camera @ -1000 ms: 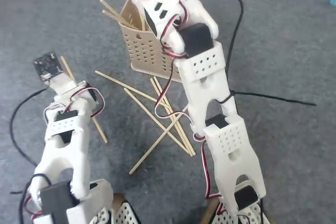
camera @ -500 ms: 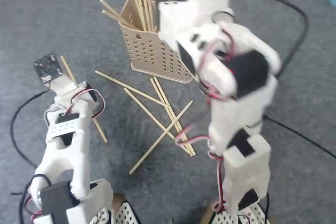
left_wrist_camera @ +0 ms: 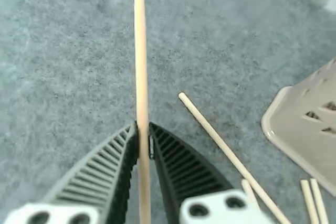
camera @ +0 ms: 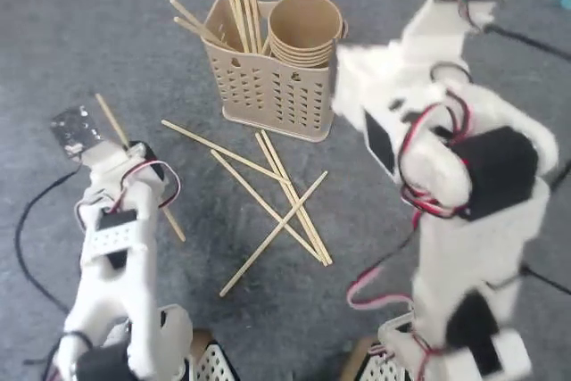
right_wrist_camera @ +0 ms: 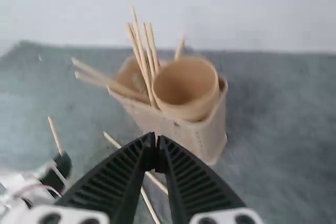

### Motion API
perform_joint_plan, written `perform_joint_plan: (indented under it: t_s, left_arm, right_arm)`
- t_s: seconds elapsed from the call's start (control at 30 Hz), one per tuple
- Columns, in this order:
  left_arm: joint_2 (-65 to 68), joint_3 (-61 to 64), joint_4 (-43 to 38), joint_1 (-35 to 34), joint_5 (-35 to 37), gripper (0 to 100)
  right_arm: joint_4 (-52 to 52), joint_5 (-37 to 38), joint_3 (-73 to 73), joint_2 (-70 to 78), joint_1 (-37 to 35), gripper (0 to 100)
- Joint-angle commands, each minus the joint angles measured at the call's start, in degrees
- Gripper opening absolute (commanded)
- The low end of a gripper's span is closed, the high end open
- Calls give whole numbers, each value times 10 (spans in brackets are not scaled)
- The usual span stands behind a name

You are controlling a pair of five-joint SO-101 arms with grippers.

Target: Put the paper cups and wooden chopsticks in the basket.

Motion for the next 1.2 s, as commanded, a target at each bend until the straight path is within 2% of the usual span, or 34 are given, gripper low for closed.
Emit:
perform_joint_plan:
  t_s: [0.0, 0.13, 0.3, 0.43, 0.63, 0.77, 0.9, 1.03, 1.17]
  left_arm:
    - [-91, 28, -14, 6, 6, 12]
    - [-113, 29, -13, 3, 8, 12]
    - [-135, 5, -14, 2, 6, 12]
    - [-178, -29, -20, 3, 6, 12]
    - [-244, -45, -152, 10, 6, 12]
    - [-246, -88, -234, 45, 7, 12]
    - [-245, -197, -178, 102, 7, 12]
    - [-230, -307, -122, 175, 7, 12]
    - [-143, -407, -119, 229, 7, 12]
  right_arm:
    - [22, 27, 189, -104, 16, 7]
    - [-6, 47, 396, -169, 50, 7]
    - [-130, 55, 626, -236, 102, 7]
    - [-207, 55, 771, -295, 102, 7]
    - [-380, 59, 976, -330, 106, 7]
    - [-508, 41, 1092, -330, 106, 7]
    - [-630, 4, 1179, -342, 106, 7]
    - [-634, 2, 1204, -369, 103, 7]
    - [-633, 2, 1220, -400, 104, 7]
